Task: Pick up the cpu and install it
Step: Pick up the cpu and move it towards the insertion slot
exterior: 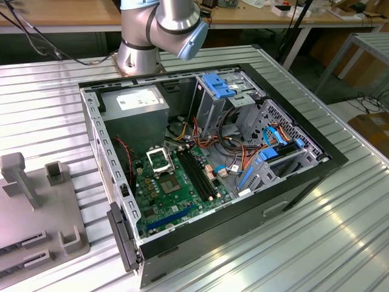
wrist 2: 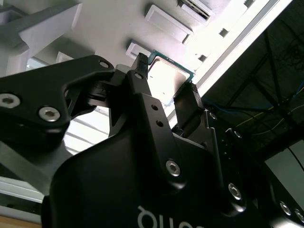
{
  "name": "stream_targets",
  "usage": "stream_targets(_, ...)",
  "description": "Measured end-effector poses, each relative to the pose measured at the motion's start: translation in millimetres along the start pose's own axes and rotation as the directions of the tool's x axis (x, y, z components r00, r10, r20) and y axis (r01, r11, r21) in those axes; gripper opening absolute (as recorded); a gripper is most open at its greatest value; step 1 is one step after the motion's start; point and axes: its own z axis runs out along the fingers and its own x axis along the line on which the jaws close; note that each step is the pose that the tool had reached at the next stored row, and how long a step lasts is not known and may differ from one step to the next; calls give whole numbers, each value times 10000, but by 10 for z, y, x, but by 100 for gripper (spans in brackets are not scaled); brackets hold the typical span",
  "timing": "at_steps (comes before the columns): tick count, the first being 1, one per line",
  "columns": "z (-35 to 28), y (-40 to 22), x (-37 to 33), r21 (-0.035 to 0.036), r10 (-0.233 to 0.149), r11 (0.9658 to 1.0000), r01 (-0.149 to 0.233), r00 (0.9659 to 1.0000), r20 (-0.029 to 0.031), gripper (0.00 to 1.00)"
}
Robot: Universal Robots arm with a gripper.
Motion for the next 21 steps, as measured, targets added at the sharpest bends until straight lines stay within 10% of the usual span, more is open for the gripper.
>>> stream_targets(21,-111,0,2,1,0,10000,0,10000,-1,48)
